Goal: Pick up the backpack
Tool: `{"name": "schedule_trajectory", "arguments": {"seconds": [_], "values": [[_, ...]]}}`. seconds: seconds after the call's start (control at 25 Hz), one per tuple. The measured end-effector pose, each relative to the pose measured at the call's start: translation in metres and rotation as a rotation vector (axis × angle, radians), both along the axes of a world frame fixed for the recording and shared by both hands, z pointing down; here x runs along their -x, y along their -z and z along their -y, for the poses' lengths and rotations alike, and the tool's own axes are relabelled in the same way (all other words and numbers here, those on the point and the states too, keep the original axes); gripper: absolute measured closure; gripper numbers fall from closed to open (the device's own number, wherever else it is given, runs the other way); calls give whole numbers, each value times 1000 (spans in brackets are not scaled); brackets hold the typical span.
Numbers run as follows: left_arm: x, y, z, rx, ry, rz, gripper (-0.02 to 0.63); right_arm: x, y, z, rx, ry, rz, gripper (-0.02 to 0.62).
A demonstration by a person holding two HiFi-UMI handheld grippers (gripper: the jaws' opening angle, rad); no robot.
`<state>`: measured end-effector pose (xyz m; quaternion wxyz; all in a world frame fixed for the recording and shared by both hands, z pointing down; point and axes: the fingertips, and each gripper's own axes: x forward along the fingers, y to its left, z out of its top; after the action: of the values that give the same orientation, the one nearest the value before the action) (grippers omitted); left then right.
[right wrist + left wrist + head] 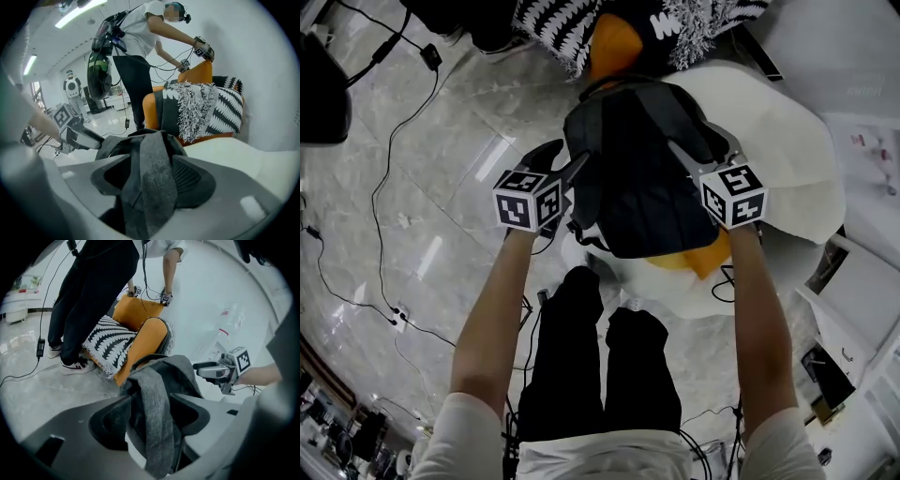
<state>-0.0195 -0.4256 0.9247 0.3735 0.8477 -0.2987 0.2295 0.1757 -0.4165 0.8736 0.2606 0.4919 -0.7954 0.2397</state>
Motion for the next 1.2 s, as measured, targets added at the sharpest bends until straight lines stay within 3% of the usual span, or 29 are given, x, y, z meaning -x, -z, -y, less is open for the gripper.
{"name": "schedule_trajectory", "arguments": {"seconds": [0.2,0.48,0.56,0.64,0.68,0.8,1.0,1.2], "values": [[-9,-9,2,5,-51,-20,350,0,-1,21,-10,44,-12,304],[-21,-14,1,36,-85,-70,351,2,-12,24,77,110,58,304],[-23,-10,0,37,-95,-82,387,7,-14,20,99,121,91,373],[-23,-8,-1,41,-103,-88,463,8,-15,18,114,115,111,409],[-23,-7,-2,47,-107,-93,473,8,-14,17,122,107,124,462],[-23,-4,-5,59,-117,-107,502,8,-11,15,141,102,164,509],[-22,4,-5,62,-103,-114,559,13,-1,10,154,139,185,543],[-21,17,-9,50,-111,-109,574,16,10,5,160,138,188,557]]}}
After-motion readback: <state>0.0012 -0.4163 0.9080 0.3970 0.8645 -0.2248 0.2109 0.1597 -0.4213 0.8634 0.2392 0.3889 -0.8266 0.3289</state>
